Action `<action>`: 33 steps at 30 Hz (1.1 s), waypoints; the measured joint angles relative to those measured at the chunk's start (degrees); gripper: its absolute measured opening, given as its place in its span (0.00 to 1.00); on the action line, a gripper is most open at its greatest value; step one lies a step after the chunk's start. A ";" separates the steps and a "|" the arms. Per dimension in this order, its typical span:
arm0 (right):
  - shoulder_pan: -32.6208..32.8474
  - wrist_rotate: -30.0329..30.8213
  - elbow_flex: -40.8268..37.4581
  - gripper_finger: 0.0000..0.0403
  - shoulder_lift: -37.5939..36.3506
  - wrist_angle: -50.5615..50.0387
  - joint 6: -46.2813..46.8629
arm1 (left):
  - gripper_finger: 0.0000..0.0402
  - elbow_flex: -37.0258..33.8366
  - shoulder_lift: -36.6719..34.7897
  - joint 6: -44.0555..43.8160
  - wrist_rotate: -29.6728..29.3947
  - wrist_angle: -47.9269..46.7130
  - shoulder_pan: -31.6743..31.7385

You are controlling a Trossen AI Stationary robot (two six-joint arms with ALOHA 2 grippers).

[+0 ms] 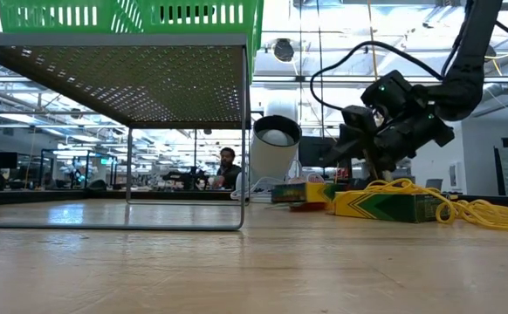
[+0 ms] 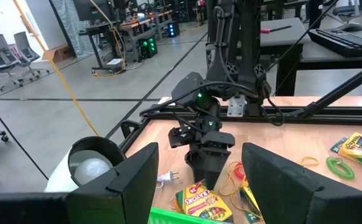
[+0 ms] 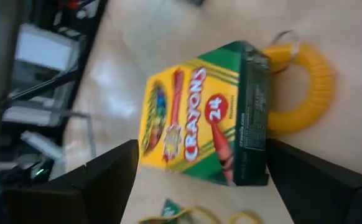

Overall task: Pick & Place Office Desk Supplies
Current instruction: Put the crayons box into the top green basket on the shelf

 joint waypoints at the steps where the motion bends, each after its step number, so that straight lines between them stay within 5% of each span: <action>1: 0.35 -0.28 0.00 0.84 0.38 0.94 0.24 | 0.60 0.00 -0.01 0.00 0.00 0.00 0.00; 20: 3.31 1.51 0.07 0.61 1.71 -0.33 0.40 | 0.60 0.00 0.00 0.14 0.00 0.10 0.00; 33: 6.40 6.19 0.00 0.79 1.81 -7.81 1.88 | 0.60 0.00 -0.01 -1.08 0.00 0.20 0.00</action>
